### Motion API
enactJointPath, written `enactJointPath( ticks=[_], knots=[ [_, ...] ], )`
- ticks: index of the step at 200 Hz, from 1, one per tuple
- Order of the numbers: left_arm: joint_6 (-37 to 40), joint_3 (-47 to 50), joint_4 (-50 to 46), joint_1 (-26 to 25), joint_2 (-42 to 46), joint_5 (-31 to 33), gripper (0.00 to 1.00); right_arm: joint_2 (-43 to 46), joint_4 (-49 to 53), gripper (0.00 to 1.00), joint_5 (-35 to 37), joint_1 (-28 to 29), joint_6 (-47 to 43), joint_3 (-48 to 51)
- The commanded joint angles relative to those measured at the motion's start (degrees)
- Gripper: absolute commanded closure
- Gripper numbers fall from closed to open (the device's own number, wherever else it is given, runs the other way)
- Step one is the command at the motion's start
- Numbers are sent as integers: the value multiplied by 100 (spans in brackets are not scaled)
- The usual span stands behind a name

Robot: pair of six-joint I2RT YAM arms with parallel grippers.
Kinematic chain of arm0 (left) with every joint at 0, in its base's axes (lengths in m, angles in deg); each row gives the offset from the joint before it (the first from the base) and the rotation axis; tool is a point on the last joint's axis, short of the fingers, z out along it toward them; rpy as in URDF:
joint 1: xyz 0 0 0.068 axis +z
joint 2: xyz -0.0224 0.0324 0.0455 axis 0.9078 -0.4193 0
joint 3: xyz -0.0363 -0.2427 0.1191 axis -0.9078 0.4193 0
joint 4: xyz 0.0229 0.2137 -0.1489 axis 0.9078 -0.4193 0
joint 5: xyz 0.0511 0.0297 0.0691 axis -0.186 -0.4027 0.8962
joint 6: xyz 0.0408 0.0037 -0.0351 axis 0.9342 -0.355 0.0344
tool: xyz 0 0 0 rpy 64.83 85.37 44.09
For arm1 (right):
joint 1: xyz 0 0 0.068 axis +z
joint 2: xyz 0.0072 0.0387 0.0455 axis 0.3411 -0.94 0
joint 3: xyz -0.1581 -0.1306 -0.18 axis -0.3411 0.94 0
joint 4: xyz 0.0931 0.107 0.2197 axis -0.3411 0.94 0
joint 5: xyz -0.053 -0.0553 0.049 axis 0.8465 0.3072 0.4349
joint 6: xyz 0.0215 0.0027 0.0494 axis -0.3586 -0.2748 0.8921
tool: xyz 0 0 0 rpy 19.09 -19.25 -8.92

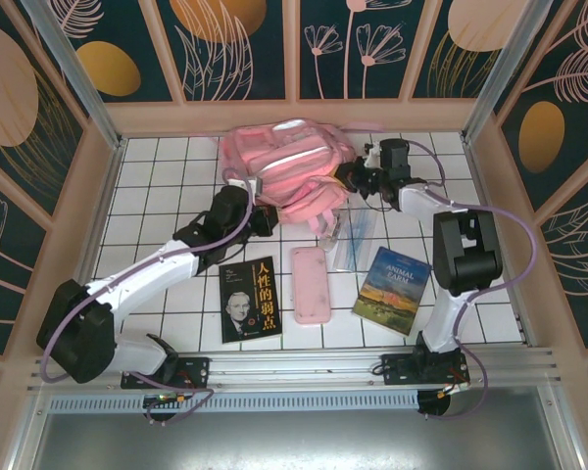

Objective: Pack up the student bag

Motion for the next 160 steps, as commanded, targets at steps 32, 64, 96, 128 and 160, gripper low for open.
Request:
enactJointPath(
  ticks=[32,64,96,128,160],
  knots=[
    [-321,-660,749,-284,-1087,-477,100,518,540,24,1245,-222,-499,7],
    [-127,-1405,767,-284,-1699,-398,100,1591,958,1,1387,-186,-540,1025],
    [-142,-1570,808,-286,-1779,-660,100,1950,425,1,1096,184,-11,1879],
    [-195,-1242,781,-320,-1473,-825,100,1258,-795,3,737,587,633,1781],
    [-256,-761,694,-331,-1231,-601,100,674,-1335,93,793,859,954,1329]
  ],
)
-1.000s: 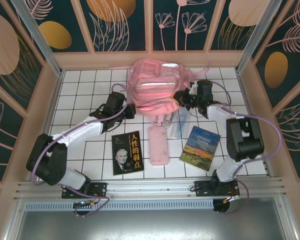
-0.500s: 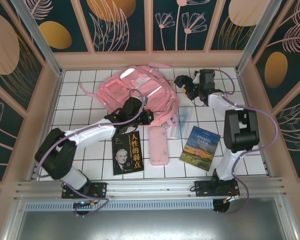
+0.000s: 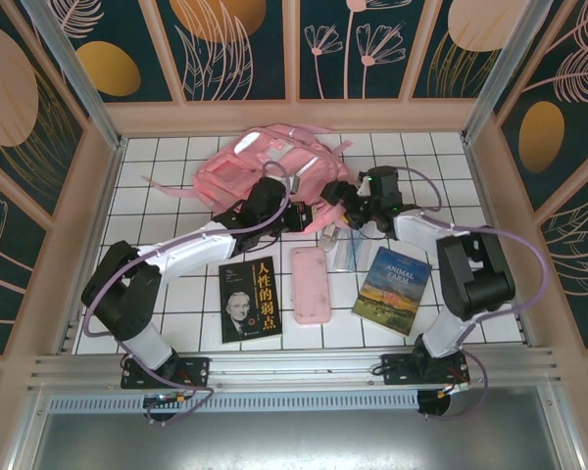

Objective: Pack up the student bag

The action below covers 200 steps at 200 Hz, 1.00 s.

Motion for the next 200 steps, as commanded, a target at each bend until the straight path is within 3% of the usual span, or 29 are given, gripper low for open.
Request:
enactJointPath(
  ticks=[1,2,45,78,99,120,136,150,180,200],
  knots=[
    [-31,289,324,-27,412,31,100,-241,-959,97,-81,122,478,-323],
    [-38,308,320,-26,420,54,100,-237,-984,100,-68,120,501,-314],
    [-381,1739,294,186,955,1100,100,289,-1605,100,39,-319,1095,194],
    [-340,2576,525,1037,1354,1683,100,477,-1268,100,-54,-403,1030,107],
    [-2,2685,572,1563,1544,2665,100,523,-1303,100,-83,-450,1066,203],
    [43,2722,806,2247,1682,3086,100,514,-1335,100,-113,-457,1076,201],
    [110,2605,815,2467,1720,3415,100,475,-1354,100,-185,-447,1056,157],
    [238,2450,797,2490,1681,3224,100,442,-1360,100,-200,-423,1022,94],
    [206,2326,801,2495,1510,2058,100,336,-1431,100,-298,-306,986,-35],
    [124,2445,771,2491,1634,1773,100,313,-1433,98,-392,-243,940,-71]
  ],
)
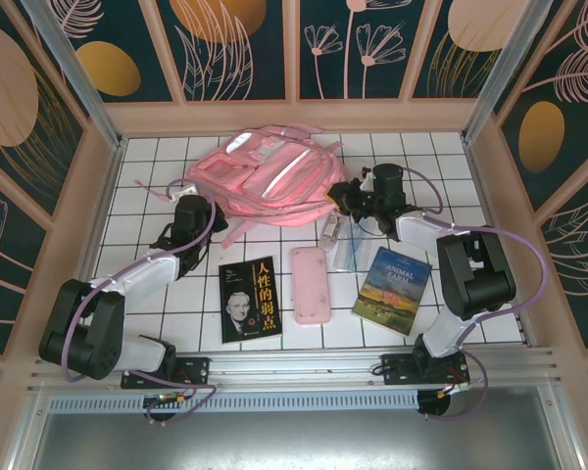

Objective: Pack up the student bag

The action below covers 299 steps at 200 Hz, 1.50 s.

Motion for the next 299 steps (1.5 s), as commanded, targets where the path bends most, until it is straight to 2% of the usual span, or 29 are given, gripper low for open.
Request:
enactJointPath(
  ticks=[1,7,9,15,17,21,27,30,34,70,93,120,136,161,188,207,228,248,281,299],
  knots=[
    [73,21,-164,186,75,7,100,131,-520,96,51,-43,-100,-275],
    [56,59,-208,182,136,-20,100,140,-473,81,20,-45,-136,-269],
    [53,63,-239,185,164,-23,97,136,-457,74,4,-45,-157,-269],
    [48,61,-352,187,221,-45,74,154,-374,51,-27,-44,-207,-269],
    [42,57,-400,186,245,-49,62,166,-325,43,-29,-45,-227,-275],
    [21,44,-512,185,284,-50,41,193,-220,32,-30,-42,-290,-286],
    [-8,20,-721,183,348,-22,16,235,23,18,-31,-43,-417,-307],
    [-19,2,-826,187,373,-16,5,266,162,9,-26,-45,-482,-318],
    [-28,-13,-937,185,412,-15,1,314,348,2,-3,-44,-595,-335],
    [-137,-23,-1906,181,790,-270,1,951,2391,1,501,-3,-1905,-455],
    [-316,126,-2411,181,1036,-544,1,1370,3372,1,828,347,-2547,-509],
    [-605,436,-2982,185,1319,-1161,1,1431,4241,19,1216,1224,-2986,-782],
    [-794,620,-3292,182,1546,-1458,1,1371,4108,30,1204,1762,-2851,-731],
    [-996,1093,-3320,175,1982,-1929,2,971,3633,37,1125,2454,-2640,-697],
    [-1169,1572,-3140,164,2180,-2327,15,342,3377,45,1297,2965,-2551,-897],
    [-1362,1943,-2720,108,2266,-2598,26,24,3322,48,1484,3145,-2473,-951],
    [-1447,2130,-2358,34,2250,-2691,34,-224,2949,52,1358,3250,-2290,-802],
    [-1442,2182,-2179,-72,2140,-2576,37,-483,2618,56,1290,3361,-2129,-747],
    [-1540,2348,-1736,-253,1807,-2481,44,-934,2876,59,1698,3539,-2144,-993],
    [-1576,2376,-1629,-357,1668,-2433,44,-975,2926,59,1702,3595,-2171,-1089]
  ],
)
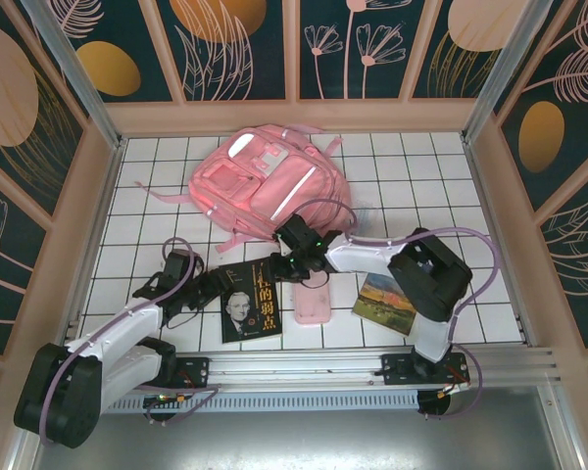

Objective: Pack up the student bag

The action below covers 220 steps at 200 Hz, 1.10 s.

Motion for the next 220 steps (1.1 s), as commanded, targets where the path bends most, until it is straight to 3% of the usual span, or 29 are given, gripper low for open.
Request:
enactJointPath(
  ticks=[1,44,94,124,143,152,167,199,220],
  knots=[
    [-170,269,639,-250,-373,-264,44,-84,15,59,237,96,59,-279],
    [-186,219,663,-326,-405,-181,46,252,-619,62,-629,159,90,-203],
    [-288,199,732,-350,-414,-83,52,-54,-770,64,-783,255,110,-251],
    [-370,199,657,-359,-307,4,51,-135,-686,76,-667,278,69,-341],
    [-418,86,423,-350,-76,300,37,-19,-561,100,-596,238,-8,-450],
    [-420,-23,341,-350,78,502,27,78,-546,100,-644,188,-42,-494],
    [-354,-274,315,-318,286,808,2,276,-529,100,-800,58,-125,-598],
    [132,-849,575,-34,446,1152,1,802,-527,100,-1387,-391,-329,-814],
    [354,-1076,982,156,455,987,1,1083,-545,100,-1824,-760,-477,-894]
  ],
)
